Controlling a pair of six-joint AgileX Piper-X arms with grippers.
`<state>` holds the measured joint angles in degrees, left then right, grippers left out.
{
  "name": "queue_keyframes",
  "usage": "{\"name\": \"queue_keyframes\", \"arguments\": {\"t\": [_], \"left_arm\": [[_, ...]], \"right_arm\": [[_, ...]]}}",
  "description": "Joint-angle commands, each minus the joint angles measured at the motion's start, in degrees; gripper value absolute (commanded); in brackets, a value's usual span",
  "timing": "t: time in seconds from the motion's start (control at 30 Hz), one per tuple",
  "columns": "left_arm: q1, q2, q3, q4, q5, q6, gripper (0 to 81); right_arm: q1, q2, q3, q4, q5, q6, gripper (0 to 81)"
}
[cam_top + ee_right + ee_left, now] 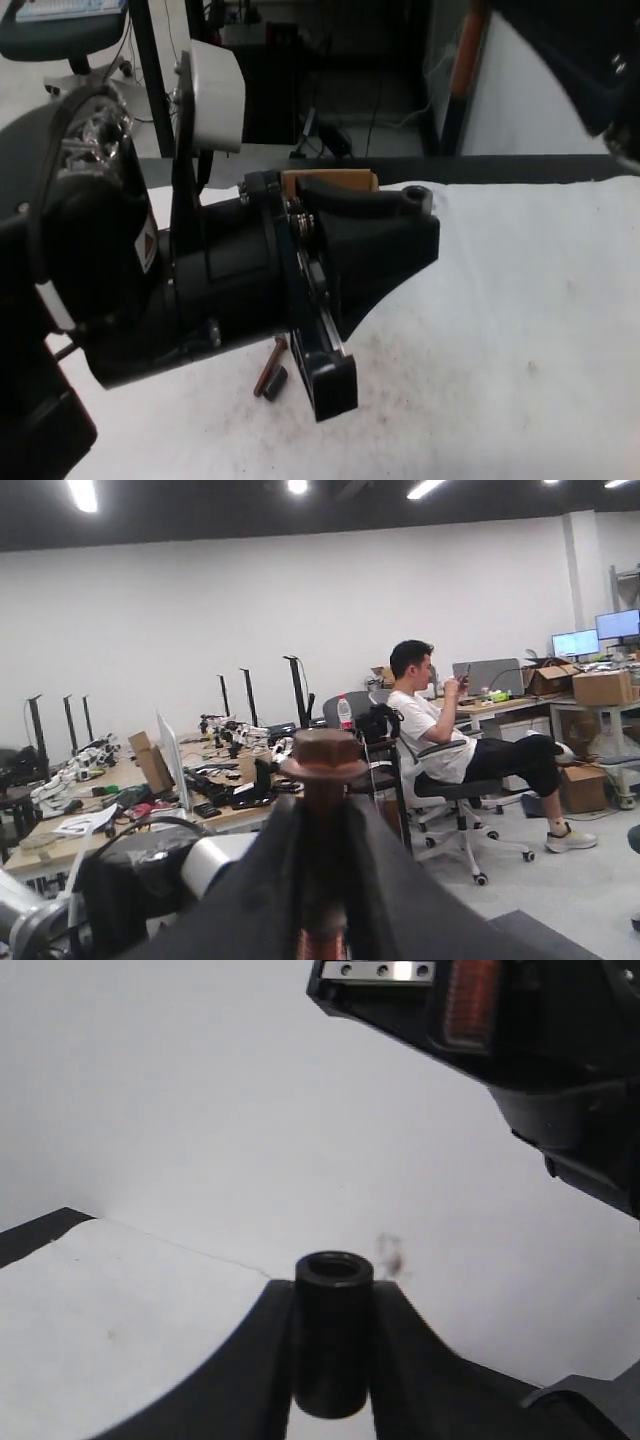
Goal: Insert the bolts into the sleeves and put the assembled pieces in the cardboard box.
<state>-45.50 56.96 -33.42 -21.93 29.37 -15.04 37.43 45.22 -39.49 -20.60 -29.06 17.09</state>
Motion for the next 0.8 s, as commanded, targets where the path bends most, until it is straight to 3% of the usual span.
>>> {"name": "queue_keyframes", "arguments": {"t": [0.0, 0.2, 0.77], "left_arm": [[-0.13, -0.10, 0.00, -0.54, -3.76, -0.37, 0.2], [-0.13, -0.10, 0.00, -0.54, -3.58, -0.37, 0.2], [-0.13, -0.10, 0.00, -1.09, -3.61, -0.37, 0.2]], "right_arm": [[0.48, -0.09, -0.26, 1.37, 0.84, -2.68, 0.8], [0.65, -0.09, -0.26, 5.13, 5.15, -4.31, 0.8], [1.59, 3.30, -0.26, 5.37, 4.71, -6.26, 0.8]]}}
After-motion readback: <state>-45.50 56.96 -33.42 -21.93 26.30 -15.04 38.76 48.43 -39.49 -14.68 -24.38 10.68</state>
